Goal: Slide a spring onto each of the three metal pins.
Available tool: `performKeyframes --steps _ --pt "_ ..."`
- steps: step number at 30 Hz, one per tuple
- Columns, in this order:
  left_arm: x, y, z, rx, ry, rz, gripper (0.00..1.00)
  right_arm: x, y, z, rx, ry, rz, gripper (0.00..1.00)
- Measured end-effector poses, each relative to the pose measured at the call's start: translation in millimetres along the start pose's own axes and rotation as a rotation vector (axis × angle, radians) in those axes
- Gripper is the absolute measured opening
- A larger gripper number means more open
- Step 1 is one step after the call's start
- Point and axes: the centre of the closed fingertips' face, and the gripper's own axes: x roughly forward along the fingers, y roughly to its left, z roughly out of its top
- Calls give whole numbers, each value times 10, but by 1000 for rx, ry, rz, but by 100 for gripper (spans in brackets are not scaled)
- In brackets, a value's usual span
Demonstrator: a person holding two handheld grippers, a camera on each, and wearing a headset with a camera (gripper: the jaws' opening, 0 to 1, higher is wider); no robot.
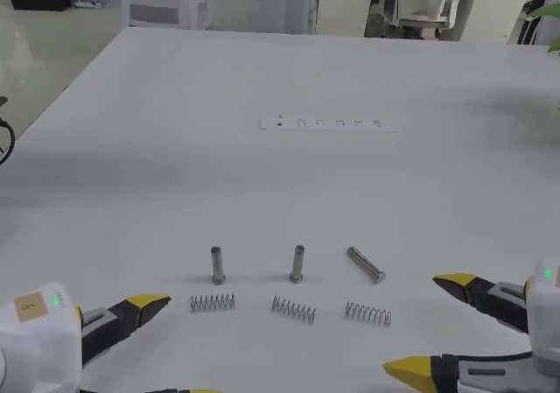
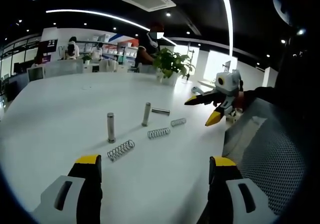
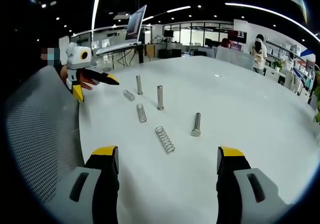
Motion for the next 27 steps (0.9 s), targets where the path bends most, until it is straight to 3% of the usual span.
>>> performKeyframes --steps 8,18,27 --pt "9 -25 0 0 1 -8 85 -17 -39 5 11 0 -14 81" --pt "12 -49 12 2 -1 -14 85 -71 -195 25 9 24 -53 78" --pt "9 -58 19 1 -5 -15 85 -100 -340 176 6 54 -61 69"
